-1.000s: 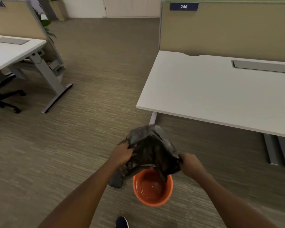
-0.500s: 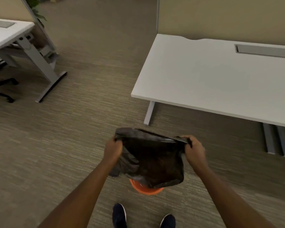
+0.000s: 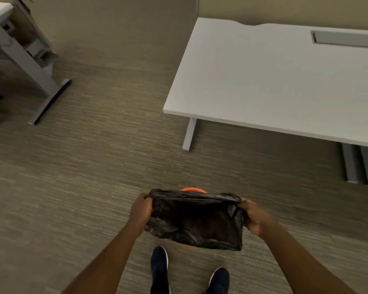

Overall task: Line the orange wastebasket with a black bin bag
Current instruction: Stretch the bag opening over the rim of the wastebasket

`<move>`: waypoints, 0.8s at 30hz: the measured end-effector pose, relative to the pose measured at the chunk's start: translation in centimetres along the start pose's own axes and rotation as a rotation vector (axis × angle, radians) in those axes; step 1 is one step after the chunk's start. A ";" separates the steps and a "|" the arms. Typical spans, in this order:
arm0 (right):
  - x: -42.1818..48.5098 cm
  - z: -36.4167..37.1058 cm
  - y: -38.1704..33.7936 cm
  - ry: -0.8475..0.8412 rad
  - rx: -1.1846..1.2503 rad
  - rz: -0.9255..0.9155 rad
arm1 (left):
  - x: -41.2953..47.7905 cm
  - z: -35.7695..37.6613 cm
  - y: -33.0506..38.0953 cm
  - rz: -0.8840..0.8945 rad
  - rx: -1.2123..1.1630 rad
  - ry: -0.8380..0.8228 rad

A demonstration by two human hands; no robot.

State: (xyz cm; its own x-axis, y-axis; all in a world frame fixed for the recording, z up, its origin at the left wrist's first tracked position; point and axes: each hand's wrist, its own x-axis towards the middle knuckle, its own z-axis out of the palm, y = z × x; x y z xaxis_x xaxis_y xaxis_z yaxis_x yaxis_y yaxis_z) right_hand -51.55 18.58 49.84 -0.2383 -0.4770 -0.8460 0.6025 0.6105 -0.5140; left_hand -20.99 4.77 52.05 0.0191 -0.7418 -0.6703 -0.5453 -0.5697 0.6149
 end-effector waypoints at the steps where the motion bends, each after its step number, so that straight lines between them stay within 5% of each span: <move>1: 0.9 0.1 0.4 -0.011 0.009 0.018 | 1.1 0.2 -0.5 -0.018 -0.029 -0.010; 15: 18.4 -0.3 7.0 0.096 0.118 0.160 | 19.0 5.2 -9.1 -0.172 -0.110 -0.115; 24: 27.2 -2.5 9.6 0.109 -0.089 0.209 | 28.3 9.8 -13.7 -0.290 -0.117 -0.157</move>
State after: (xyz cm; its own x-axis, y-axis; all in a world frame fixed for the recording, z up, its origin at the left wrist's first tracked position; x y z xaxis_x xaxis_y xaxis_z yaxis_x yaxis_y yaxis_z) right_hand -54.18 13.07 21.51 -0.1994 -0.2660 -0.9431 0.5789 0.7446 -0.3324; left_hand -21.22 -4.95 20.60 0.0250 -0.4850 -0.8741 -0.4364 -0.7920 0.4270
